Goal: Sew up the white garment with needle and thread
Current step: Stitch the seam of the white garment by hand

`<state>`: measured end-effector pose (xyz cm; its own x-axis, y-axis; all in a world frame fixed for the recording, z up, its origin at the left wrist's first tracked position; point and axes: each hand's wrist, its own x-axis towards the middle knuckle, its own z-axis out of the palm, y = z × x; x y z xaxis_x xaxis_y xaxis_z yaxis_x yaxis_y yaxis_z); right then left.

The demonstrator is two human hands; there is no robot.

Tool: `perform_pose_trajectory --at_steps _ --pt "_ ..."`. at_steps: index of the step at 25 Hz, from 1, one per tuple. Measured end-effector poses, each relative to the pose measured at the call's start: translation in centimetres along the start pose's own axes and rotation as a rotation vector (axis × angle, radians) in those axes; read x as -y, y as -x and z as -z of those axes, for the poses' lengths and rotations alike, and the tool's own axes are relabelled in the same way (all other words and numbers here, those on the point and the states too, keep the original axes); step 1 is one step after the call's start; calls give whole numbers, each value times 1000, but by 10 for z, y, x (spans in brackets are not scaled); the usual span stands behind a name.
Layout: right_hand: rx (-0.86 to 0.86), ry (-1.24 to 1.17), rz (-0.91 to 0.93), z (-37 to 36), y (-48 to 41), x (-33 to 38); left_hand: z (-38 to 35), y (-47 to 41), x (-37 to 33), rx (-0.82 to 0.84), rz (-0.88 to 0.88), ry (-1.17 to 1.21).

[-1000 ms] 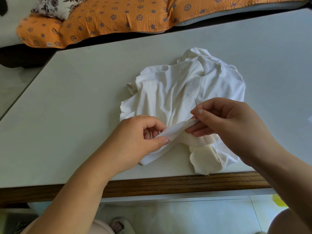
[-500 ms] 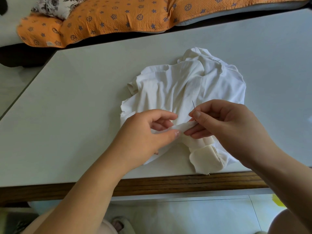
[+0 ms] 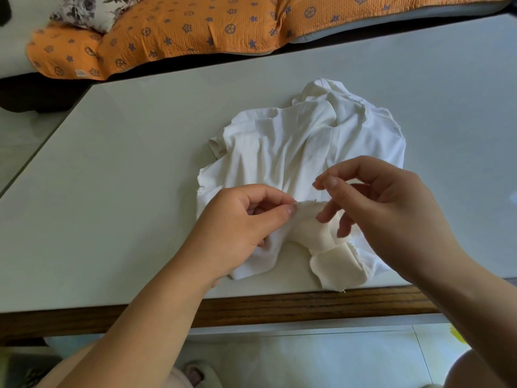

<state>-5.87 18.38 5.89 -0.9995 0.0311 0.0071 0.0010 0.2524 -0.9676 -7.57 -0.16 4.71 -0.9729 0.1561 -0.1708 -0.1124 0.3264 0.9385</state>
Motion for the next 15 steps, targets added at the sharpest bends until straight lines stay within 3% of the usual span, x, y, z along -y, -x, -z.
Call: perform_pose_trajectory --at_steps 3,7,15 --pt "92 -45 9 3 3 5 2 -1 0 7 4 21" --pt "299 86 -114 3 4 4 4 -1 1 20 15 62" --pt "331 103 -168 2 1 4 5 0 2 18 36 102"
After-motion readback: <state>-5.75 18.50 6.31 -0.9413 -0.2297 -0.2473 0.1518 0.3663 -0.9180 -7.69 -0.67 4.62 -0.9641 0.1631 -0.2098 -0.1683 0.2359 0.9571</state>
